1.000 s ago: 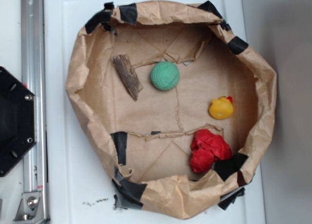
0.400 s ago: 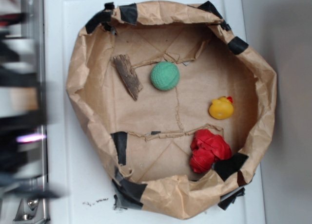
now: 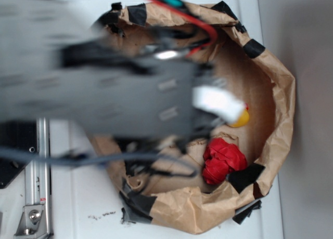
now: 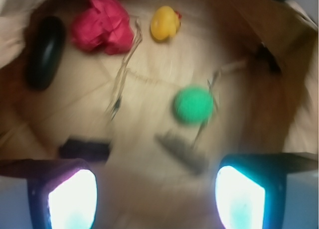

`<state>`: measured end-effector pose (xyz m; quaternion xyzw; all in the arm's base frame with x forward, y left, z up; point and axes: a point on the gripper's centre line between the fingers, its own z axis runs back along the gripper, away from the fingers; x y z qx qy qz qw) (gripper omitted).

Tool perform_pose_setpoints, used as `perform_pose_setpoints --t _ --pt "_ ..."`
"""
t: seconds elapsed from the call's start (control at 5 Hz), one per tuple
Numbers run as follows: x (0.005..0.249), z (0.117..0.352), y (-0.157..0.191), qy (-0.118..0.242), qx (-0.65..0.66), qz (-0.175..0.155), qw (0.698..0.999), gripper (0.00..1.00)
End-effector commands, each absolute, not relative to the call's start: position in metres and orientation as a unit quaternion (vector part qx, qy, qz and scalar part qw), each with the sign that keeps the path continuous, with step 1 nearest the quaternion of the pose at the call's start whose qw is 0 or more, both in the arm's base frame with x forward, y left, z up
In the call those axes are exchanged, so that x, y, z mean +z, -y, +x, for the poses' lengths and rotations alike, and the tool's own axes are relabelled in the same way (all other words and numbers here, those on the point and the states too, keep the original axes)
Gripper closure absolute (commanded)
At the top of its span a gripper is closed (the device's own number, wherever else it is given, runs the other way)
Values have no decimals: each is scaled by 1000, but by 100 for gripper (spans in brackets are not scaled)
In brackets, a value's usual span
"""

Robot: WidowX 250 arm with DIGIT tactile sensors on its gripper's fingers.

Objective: Grab the wood chip.

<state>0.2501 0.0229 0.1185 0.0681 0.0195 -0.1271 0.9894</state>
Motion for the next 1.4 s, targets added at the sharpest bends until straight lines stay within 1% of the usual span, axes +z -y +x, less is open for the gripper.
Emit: perform_pose_setpoints --t 0.0,0.2,0.4,0.6,0.8,1.0,1.2 --pt "79 262 -32 -43 -221 91 970 0" --pt "71 236 -38 -32 -261 54 963 0" --pt "74 223 -47 -25 -262 30 964 0" --pt "69 225 -47 -41 -252 34 966 0" --pt "61 224 -46 -46 -265 27 963 0" --pt "49 222 -43 -54 -275 24 960 0" --pt "35 224 -47 -58 -272 16 960 0"
